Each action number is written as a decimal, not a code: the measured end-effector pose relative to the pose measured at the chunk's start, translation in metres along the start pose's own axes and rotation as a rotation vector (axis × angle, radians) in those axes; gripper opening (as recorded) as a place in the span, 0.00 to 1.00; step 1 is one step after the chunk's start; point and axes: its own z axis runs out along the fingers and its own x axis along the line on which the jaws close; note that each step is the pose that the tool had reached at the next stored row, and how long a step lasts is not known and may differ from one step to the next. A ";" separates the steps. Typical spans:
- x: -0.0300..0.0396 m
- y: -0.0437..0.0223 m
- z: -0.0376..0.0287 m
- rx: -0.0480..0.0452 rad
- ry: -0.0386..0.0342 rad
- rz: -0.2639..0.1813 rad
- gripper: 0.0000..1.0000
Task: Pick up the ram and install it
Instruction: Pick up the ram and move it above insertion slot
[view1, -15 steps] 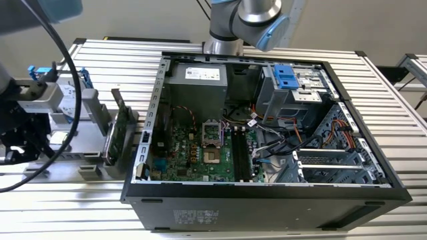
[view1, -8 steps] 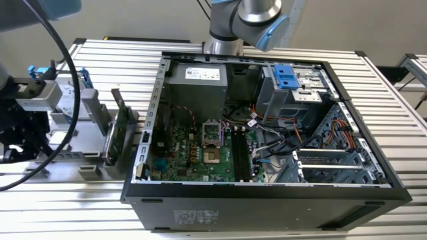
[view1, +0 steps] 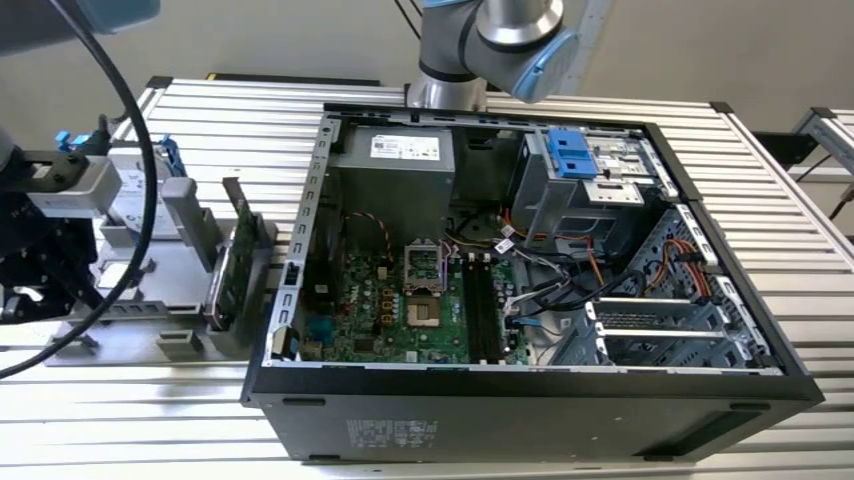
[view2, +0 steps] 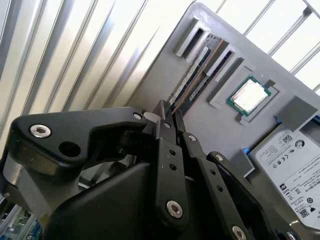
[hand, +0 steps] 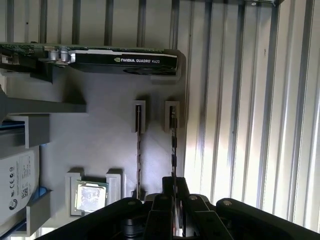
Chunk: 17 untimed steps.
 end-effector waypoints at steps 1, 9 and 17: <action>0.0000 0.0000 -0.0006 0.0000 0.0000 0.000 0.00; 0.0000 0.0001 -0.0060 0.0000 0.0000 0.000 0.00; -0.0001 0.0001 -0.0123 -0.0001 0.0001 0.000 0.00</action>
